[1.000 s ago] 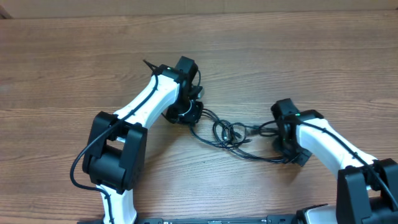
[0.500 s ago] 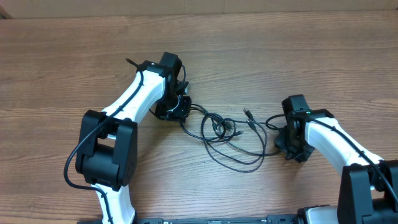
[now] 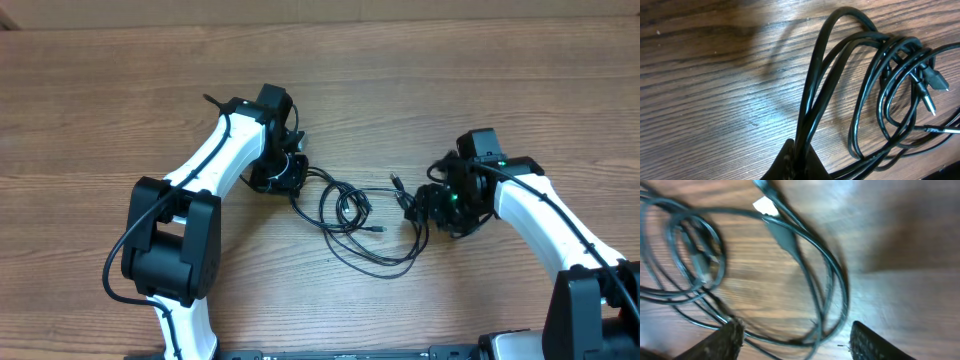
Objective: Untangle cables
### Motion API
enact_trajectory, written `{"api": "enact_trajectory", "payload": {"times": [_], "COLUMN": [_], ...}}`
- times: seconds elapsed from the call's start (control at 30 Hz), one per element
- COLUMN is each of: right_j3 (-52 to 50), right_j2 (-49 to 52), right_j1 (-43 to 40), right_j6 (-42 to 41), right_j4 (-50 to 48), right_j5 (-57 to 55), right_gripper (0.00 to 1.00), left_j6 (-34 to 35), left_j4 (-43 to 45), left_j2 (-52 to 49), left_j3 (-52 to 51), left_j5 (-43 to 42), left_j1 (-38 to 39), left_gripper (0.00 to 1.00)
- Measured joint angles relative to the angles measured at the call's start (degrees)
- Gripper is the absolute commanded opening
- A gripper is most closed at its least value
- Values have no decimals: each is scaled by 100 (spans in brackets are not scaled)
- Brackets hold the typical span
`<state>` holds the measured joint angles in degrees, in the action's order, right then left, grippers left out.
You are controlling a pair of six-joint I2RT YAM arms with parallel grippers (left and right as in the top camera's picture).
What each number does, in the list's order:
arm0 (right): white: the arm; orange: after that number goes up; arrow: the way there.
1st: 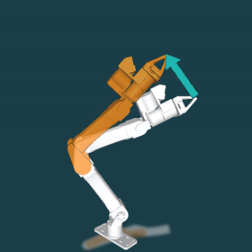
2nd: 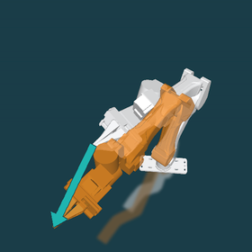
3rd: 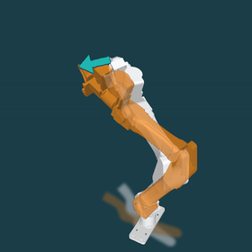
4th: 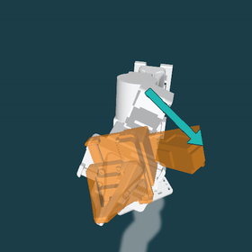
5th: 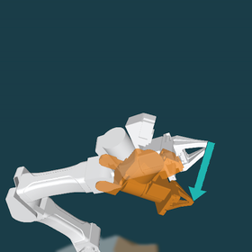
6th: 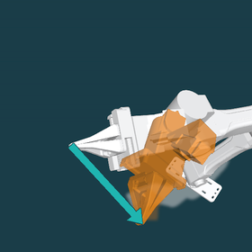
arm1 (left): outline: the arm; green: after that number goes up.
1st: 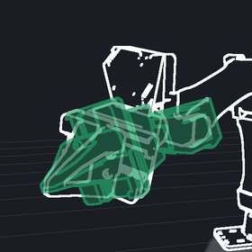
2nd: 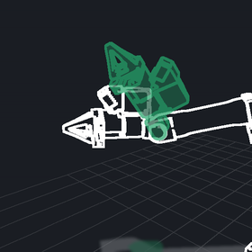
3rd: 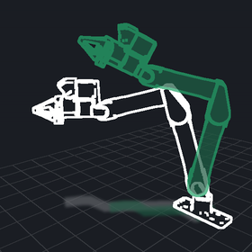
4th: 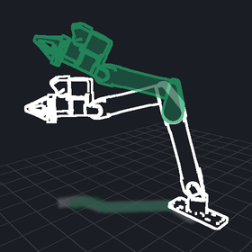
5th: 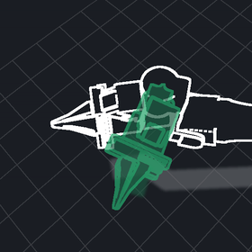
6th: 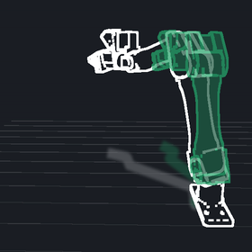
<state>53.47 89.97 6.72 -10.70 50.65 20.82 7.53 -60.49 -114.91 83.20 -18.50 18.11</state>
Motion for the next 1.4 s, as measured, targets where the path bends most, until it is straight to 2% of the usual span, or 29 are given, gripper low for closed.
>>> {"api": "enact_trajectory", "payload": {"times": [0.27, 0.4, 0.6, 0.8, 0.93, 1.03, 1.2, 1.23, 1.27, 1.3, 1.33, 1.4], "right_j3": [0, 0, -420, -793, -817, -817, -898, -938, -994, -1010, -1034, -1064], "right_j2": [2, 2, 9, 9, 11, 11, 11, 11, 11, 11, 11, 11], "right_j1": [7, 83, 125, 125, 125, 125, 125, 125, 125, 125, 125, 125], "right_j6": [181, 219, 267, 280, 267, 282, 192, 142, 74, 37, 26, -44], "right_j4": [-817, -979, -1794, -2017, -2011, -2004, -2026, -2020, -2006, -1998, -1976, -1919], "right_j5": [149, -125, -629, -671, -557, -514, -669, -741, -815, -835, -846, -863], "right_gripper": [78, 69, 69, 69, 42, 27, 19, 20, 30, 34, 40, 45], "left_j6": [-44, -238, -345, -345, -345, -345, -345, -345, -345, -348, -365, -352], "left_j4": [221, 398, 424, 437, 457, 476, 479, 479, 479, 479, 479, 479], "left_j2": [0, 0, 2, 2, 2, 2, 2, 2, 2, 2, 2, 2], "left_j3": [0, 0, 0, 0, 0, 0, 0, 0, 0, 0, 0, 0], "left_j5": [-481, -1010, -1239, -1283, -1283, -1285, -1292, -1303, -1305, -1320, -1346, -1484], "left_j1": [0, -13, -15, -15, -15, -15, -15, -15, -15, -15, -15, -15], "left_gripper": [4, 4, 4, 4, 4, 4, 5, 9, 17, 26, 43, 63]}}
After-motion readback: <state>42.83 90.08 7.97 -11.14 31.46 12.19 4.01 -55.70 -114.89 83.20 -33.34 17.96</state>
